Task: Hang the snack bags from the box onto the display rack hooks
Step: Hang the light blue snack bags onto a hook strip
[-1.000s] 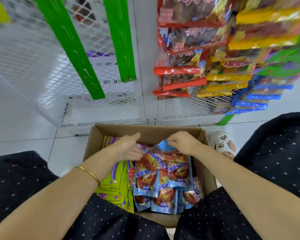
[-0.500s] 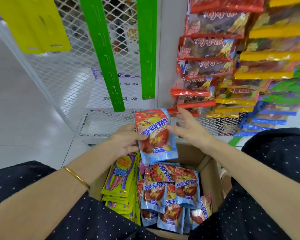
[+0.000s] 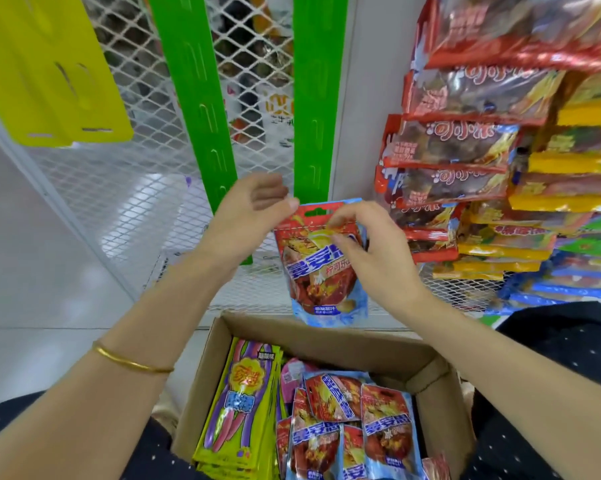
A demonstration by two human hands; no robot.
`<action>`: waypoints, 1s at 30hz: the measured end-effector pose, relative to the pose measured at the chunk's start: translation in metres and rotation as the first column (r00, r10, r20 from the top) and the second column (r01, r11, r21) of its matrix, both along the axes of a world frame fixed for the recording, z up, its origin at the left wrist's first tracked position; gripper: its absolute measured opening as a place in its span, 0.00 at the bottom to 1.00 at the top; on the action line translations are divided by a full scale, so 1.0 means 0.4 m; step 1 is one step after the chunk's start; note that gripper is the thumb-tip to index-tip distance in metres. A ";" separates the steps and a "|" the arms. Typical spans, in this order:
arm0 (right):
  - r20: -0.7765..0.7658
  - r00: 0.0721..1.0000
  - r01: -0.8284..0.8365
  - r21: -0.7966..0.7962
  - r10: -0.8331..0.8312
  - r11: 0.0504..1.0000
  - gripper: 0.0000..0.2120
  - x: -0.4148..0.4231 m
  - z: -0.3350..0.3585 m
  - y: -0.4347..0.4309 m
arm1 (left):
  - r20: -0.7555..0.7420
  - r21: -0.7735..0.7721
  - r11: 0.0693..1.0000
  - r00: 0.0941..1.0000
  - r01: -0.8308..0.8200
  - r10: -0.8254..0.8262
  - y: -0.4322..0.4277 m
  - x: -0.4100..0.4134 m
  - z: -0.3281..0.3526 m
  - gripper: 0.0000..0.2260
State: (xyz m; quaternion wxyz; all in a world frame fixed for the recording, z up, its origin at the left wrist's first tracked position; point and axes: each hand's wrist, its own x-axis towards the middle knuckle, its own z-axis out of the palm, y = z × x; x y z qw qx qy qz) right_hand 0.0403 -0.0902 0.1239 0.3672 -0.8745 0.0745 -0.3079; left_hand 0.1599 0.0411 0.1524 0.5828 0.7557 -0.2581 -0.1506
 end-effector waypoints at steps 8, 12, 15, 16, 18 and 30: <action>0.020 0.998 0.059 0.018 -0.060 0.998 0.15 0.028 -0.022 0.009 | 0.137 0.039 0.999 0.990 0.015 -0.021 -0.065 -0.011 0.000 0.06; 0.013 0.996 0.084 0.007 -0.085 0.996 0.15 0.023 -0.037 0.007 | 0.075 0.026 0.999 0.996 0.037 -0.039 -0.080 -0.024 0.000 0.09; 0.014 0.995 0.097 -0.005 -0.097 0.995 0.15 0.021 -0.042 0.004 | 0.063 0.016 0.999 0.997 0.049 -0.050 -0.085 -0.026 -0.001 0.10; 0.011 0.995 0.098 -0.002 -0.098 0.995 0.14 0.020 -0.043 0.003 | 0.063 0.014 0.999 0.997 0.046 -0.047 -0.086 -0.026 -0.001 0.10; -0.009 0.995 0.100 0.008 -0.100 0.995 0.14 0.020 -0.045 0.003 | 0.068 0.009 0.999 0.997 0.032 -0.032 -0.085 -0.025 -0.003 0.10; -0.156 0.987 0.020 -0.045 -0.027 0.999 0.18 -0.025 -0.091 0.006 | 0.130 0.033 0.997 0.989 0.068 -0.072 -0.062 -0.025 -0.047 0.10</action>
